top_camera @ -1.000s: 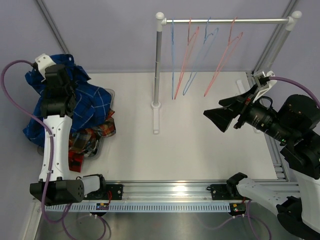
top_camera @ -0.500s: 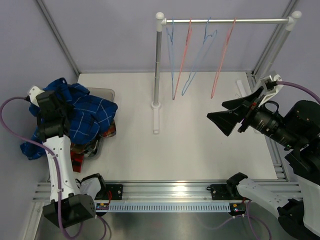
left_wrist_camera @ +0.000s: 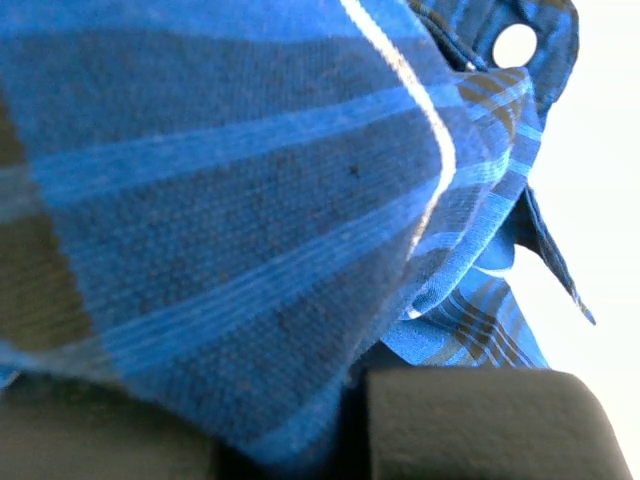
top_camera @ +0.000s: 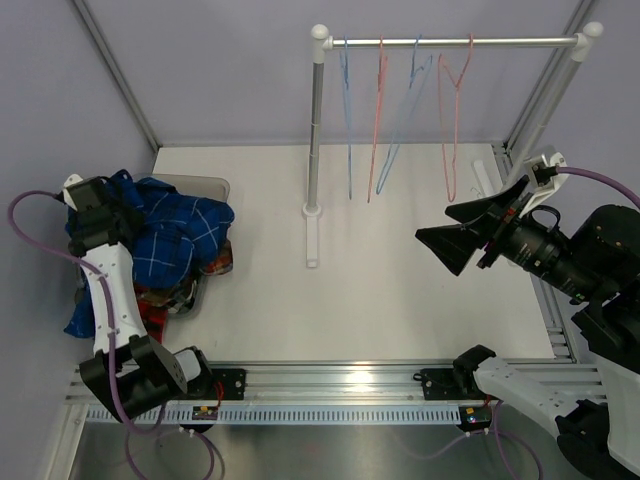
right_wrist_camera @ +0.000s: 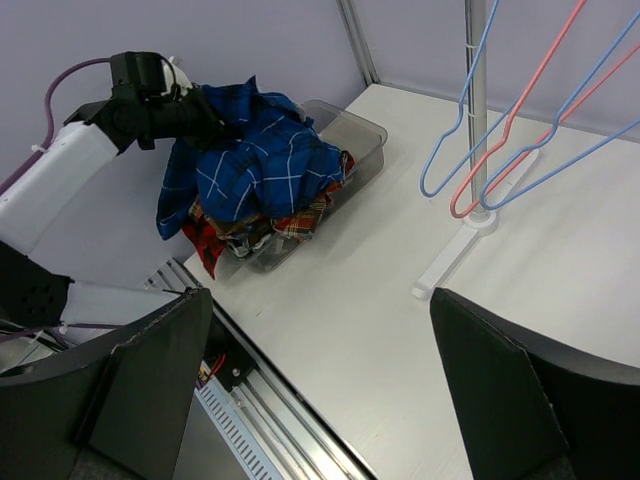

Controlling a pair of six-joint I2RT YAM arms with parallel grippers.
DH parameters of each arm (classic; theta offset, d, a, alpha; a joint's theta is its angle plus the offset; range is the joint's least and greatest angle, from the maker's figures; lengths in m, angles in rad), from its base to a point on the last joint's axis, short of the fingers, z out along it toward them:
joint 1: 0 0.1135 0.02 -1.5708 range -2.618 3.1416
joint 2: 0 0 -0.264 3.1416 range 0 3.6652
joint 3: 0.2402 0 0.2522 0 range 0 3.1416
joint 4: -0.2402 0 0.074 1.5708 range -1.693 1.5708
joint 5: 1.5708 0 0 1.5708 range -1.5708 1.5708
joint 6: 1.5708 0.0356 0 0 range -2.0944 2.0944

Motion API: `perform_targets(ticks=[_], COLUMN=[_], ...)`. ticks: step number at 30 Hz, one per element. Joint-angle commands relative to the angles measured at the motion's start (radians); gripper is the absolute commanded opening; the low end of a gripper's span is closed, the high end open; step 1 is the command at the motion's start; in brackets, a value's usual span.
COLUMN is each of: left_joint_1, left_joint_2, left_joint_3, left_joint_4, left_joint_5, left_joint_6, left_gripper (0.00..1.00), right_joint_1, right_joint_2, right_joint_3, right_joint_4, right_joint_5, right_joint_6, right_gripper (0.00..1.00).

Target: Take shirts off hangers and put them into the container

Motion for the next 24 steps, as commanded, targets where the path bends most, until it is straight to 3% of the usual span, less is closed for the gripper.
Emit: perform_targets(ticks=[1, 7, 15, 19, 24], left_joint_1=[0.001, -0.003, 0.006, 0.027, 0.029], left_joint_2=[0.062, 0.222, 0.317, 0.314, 0.325], left_joint_3=[-0.055, -0.095, -0.103, -0.103, -0.109], left_joint_4=[0.172, 0.188, 0.019, 0.01, 0.027], left_joint_5=[0.287, 0.38, 0.128, 0.096, 0.129], left_joint_6=[0.007, -0.039, -0.027, -0.044, -0.056], left_gripper=[0.0, 0.0, 0.0, 0.01, 0.29], right_joint_1=[0.01, 0.01, 0.01, 0.01, 0.01], right_joint_2=[-0.003, -0.004, -0.007, -0.012, -0.017], right_joint_3=[-0.008, -0.005, -0.021, -0.016, -0.004], right_joint_4=[0.03, 0.03, 0.048, 0.047, 0.037], right_joint_5=[0.004, 0.019, 0.019, 0.02, 0.037], right_joint_6=[-0.002, -0.009, -0.004, 0.001, -0.006], right_gripper=[1.0, 0.99, 1.0, 0.99, 0.99])
